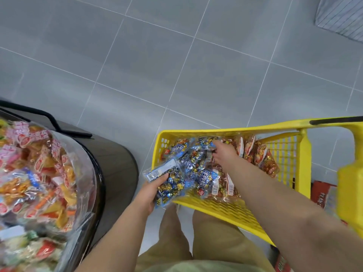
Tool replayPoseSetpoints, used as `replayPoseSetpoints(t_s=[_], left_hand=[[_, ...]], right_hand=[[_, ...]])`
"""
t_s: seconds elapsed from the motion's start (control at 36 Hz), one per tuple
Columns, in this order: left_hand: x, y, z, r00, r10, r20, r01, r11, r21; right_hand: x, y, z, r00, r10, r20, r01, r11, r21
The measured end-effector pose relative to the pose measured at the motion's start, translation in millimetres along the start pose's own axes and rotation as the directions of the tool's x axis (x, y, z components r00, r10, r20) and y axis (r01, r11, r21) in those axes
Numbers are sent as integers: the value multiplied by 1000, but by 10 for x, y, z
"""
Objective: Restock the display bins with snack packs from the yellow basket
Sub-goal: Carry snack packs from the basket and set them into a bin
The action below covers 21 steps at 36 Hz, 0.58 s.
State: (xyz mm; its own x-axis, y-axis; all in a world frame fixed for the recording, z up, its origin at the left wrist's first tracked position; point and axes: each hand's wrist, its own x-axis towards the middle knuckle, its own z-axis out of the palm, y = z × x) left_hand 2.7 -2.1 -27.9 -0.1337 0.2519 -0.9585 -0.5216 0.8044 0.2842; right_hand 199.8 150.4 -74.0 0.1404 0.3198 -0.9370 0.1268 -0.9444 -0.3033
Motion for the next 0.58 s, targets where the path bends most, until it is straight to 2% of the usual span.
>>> replayPoseSetpoints(t_s=[0.08, 0.17, 0.31, 0.42, 0.58], left_hand=[[-19, -59, -121, 1000, -1, -25, 0, 999, -36], [-45, -141, -227, 999, 20, -50, -24, 996, -83], [-119, -259, -289, 997, 6, -82, -21, 984, -178], [-203, -310, -317, 998, 9, -68, -27, 964, -264], [-443, -331, -432, 997, 27, -77, -48, 956, -289]], right_hand=[[155, -79, 46, 994, 43, 100, -51, 996, 76], [224, -129, 83, 993, 63, 97, -69, 996, 58], [189, -87, 55, 991, 84, 106, -99, 983, 153], [-70, 4, -57, 965, 166, 205, -213, 948, 237], [-575, 212, -123, 915, 193, 353, -250, 960, 124]])
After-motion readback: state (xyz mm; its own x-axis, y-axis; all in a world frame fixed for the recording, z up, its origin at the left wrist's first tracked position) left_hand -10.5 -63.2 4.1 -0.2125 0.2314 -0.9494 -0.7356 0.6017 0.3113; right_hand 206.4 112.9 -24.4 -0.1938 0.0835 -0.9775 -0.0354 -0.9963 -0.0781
